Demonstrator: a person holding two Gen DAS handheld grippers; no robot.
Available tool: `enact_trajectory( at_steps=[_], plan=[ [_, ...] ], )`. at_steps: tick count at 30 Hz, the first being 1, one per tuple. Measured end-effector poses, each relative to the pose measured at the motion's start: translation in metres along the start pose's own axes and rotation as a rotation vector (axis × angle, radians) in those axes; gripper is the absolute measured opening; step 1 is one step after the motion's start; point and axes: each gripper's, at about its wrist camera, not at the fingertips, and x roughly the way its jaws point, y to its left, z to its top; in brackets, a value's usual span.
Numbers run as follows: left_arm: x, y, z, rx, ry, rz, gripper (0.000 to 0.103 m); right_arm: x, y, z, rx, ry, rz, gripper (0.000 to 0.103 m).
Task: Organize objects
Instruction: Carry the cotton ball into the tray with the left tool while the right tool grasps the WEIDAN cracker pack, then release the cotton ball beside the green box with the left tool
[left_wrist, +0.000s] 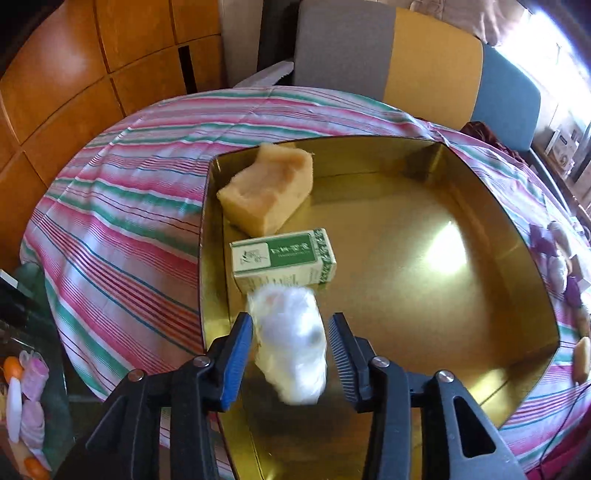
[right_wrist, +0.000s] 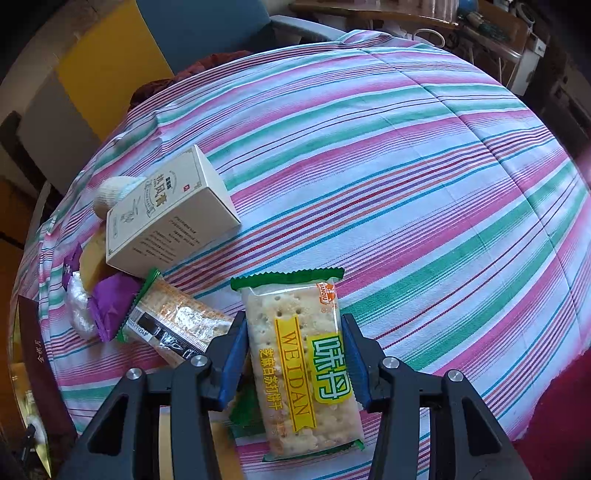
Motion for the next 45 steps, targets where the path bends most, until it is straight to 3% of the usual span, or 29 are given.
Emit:
enact_trajectory(
  at_steps=[5,9,15,33,39,45],
  plan=[
    [-0.01,0.001,-0.003,0.027,-0.068,0.064,0.043,0.001,0.004,0.001,-0.015,-0.004,-0.005,0.049],
    [-0.025,0.011,-0.006,-0.043,-0.105,0.033,0.043,-0.007,0.005,0.003,-0.013,-0.049,-0.015,0.049],
    [-0.049,0.009,-0.013,-0.084,-0.157,-0.035,0.043,-0.026,0.019,0.01,-0.036,-0.168,0.049,0.049],
    [-0.058,0.003,-0.023,-0.083,-0.162,-0.105,0.043,-0.066,0.079,-0.005,-0.181,-0.272,0.1,0.049],
    [-0.057,0.005,-0.024,-0.095,-0.162,-0.117,0.043,-0.074,0.096,-0.01,-0.193,-0.245,0.21,0.049],
    [-0.059,0.006,-0.024,-0.099,-0.168,-0.121,0.043,-0.085,0.141,-0.025,-0.27,-0.214,0.324,0.049]
  ],
)
